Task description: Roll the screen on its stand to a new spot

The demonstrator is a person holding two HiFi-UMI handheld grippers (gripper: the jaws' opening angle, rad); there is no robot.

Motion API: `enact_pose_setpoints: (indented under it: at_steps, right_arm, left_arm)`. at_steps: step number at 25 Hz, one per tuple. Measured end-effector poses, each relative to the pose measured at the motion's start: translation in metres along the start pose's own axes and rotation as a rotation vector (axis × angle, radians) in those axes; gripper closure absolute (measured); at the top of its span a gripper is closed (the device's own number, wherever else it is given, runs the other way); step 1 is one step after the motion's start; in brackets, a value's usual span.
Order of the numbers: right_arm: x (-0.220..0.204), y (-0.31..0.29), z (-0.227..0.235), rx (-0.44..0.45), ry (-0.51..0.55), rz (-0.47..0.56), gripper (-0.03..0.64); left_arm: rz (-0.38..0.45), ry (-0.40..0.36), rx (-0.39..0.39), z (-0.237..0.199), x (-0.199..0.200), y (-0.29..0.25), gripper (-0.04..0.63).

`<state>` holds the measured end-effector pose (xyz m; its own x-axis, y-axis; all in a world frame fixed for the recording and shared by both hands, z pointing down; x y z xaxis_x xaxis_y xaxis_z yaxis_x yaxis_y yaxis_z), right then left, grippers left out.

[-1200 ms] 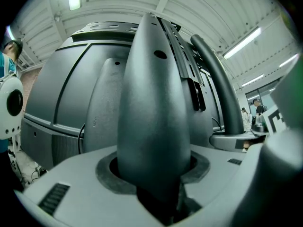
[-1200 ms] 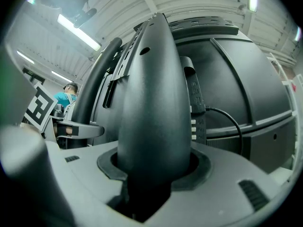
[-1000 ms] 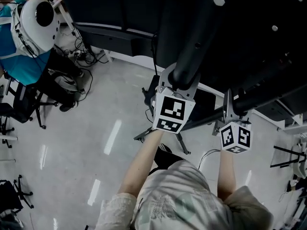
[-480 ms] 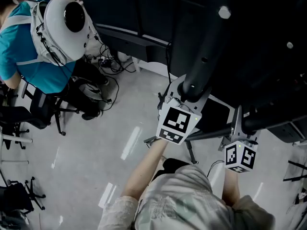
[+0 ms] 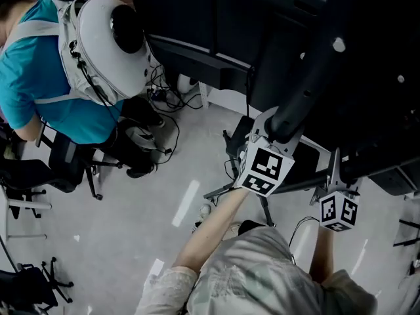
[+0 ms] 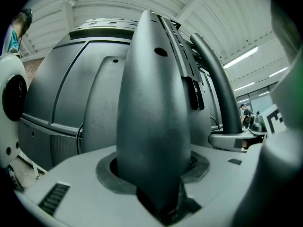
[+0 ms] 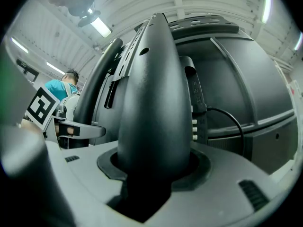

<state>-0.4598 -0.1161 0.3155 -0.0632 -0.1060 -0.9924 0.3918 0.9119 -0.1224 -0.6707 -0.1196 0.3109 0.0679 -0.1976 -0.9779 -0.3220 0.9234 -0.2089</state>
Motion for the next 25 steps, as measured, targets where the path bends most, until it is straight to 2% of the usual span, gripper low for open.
enact_pose_setpoints:
  at_steps: [5, 12, 17, 25]
  right_arm:
    - [0.008, -0.02, -0.04, -0.032, 0.001, -0.007, 0.407]
    - [0.0, -0.02, -0.058, -0.078, -0.011, 0.009, 0.407]
    - [0.006, -0.048, -0.096, -0.085, -0.008, 0.0, 0.407]
    - [0.005, -0.06, -0.129, -0.112, -0.011, -0.003, 0.407]
  left_arm:
    - [-0.01, 0.005, -0.027, -0.044, -0.002, 0.008, 0.38]
    - [0.021, -0.022, -0.07, -0.061, -0.005, 0.011, 0.38]
    - [0.028, -0.014, -0.08, -0.108, -0.004, 0.014, 0.38]
    - [0.021, -0.008, -0.116, -0.143, -0.01, 0.018, 0.38]
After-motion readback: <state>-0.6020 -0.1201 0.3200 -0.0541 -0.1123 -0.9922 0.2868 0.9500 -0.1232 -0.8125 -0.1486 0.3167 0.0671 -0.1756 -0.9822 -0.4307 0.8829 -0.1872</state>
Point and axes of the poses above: the fingertips, and each gripper's own axes: y backward along the fingers, z to its right, x out of its top, the point moved 5 cm from there along y, backward along the fingers, and after that the axes turned 12 degrees about -z, right-handed, at the moved point
